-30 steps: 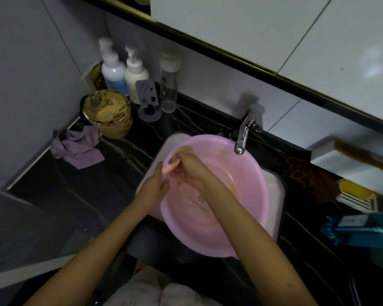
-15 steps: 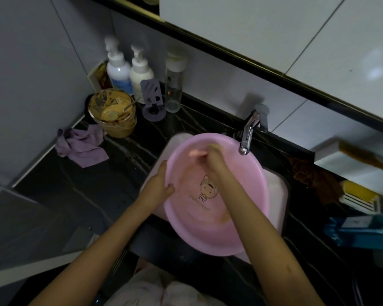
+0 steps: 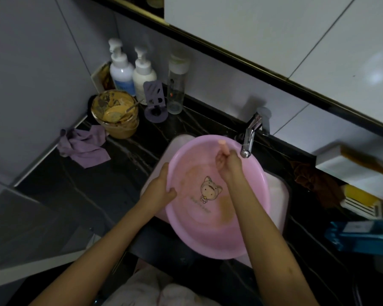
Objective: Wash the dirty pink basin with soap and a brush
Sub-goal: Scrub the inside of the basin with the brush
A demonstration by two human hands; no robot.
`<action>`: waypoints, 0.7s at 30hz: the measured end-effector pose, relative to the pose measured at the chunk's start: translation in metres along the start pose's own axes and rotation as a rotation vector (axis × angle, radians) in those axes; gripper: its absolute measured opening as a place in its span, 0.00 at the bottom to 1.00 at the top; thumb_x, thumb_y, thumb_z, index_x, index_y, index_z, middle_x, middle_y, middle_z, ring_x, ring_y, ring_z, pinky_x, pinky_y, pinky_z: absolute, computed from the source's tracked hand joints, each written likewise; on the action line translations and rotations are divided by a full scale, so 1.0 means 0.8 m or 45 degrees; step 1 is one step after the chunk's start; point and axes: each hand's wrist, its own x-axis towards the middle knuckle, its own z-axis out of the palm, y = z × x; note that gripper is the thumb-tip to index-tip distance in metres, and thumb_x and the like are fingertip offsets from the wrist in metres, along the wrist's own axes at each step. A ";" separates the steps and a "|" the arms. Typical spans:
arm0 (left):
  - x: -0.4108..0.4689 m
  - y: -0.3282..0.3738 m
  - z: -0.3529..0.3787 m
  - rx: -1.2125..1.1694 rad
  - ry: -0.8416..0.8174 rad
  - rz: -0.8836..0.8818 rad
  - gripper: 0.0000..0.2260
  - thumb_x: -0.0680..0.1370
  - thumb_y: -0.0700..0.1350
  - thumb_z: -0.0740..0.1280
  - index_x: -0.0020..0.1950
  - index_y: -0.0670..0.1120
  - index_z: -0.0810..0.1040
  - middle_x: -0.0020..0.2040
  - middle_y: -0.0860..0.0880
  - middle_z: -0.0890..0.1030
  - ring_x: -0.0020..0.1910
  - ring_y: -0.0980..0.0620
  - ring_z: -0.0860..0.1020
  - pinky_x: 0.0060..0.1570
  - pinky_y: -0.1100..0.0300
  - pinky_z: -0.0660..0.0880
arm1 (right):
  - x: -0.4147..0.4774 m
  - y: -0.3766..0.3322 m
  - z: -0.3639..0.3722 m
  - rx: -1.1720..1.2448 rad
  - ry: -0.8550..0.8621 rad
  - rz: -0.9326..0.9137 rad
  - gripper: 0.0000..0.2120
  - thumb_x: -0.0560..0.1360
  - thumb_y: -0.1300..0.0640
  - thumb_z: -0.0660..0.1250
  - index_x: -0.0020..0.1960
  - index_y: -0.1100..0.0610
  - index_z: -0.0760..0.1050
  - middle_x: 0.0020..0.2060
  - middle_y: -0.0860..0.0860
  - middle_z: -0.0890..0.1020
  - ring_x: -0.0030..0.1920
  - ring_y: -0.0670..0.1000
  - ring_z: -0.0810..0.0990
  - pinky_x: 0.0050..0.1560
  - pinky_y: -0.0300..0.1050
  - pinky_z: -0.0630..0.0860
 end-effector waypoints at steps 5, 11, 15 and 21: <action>0.000 0.000 -0.001 0.003 0.055 0.009 0.35 0.67 0.51 0.62 0.73 0.48 0.57 0.54 0.44 0.75 0.49 0.44 0.77 0.46 0.50 0.77 | -0.067 0.055 0.040 -0.738 -0.631 0.230 0.11 0.81 0.61 0.52 0.44 0.58 0.71 0.36 0.54 0.75 0.34 0.50 0.75 0.35 0.41 0.74; 0.008 -0.007 -0.012 -0.066 -0.010 0.057 0.36 0.67 0.46 0.63 0.74 0.50 0.54 0.60 0.45 0.72 0.55 0.49 0.74 0.49 0.58 0.72 | -0.012 0.027 -0.001 -0.689 -0.205 0.094 0.09 0.79 0.63 0.50 0.44 0.59 0.67 0.31 0.53 0.70 0.22 0.46 0.70 0.21 0.33 0.67; 0.010 -0.011 -0.010 -0.061 -0.010 0.088 0.37 0.67 0.46 0.63 0.74 0.49 0.55 0.62 0.45 0.71 0.56 0.51 0.73 0.50 0.59 0.70 | -0.018 0.051 0.010 -1.598 -0.561 0.030 0.15 0.78 0.66 0.53 0.64 0.64 0.63 0.33 0.55 0.72 0.24 0.47 0.72 0.26 0.39 0.70; 0.013 -0.019 -0.010 -0.093 -0.002 0.077 0.34 0.71 0.43 0.66 0.74 0.50 0.55 0.64 0.46 0.70 0.59 0.50 0.72 0.52 0.60 0.69 | -0.051 0.117 -0.066 -2.780 -0.734 -0.685 0.37 0.77 0.66 0.54 0.76 0.57 0.32 0.40 0.59 0.79 0.28 0.54 0.71 0.29 0.47 0.68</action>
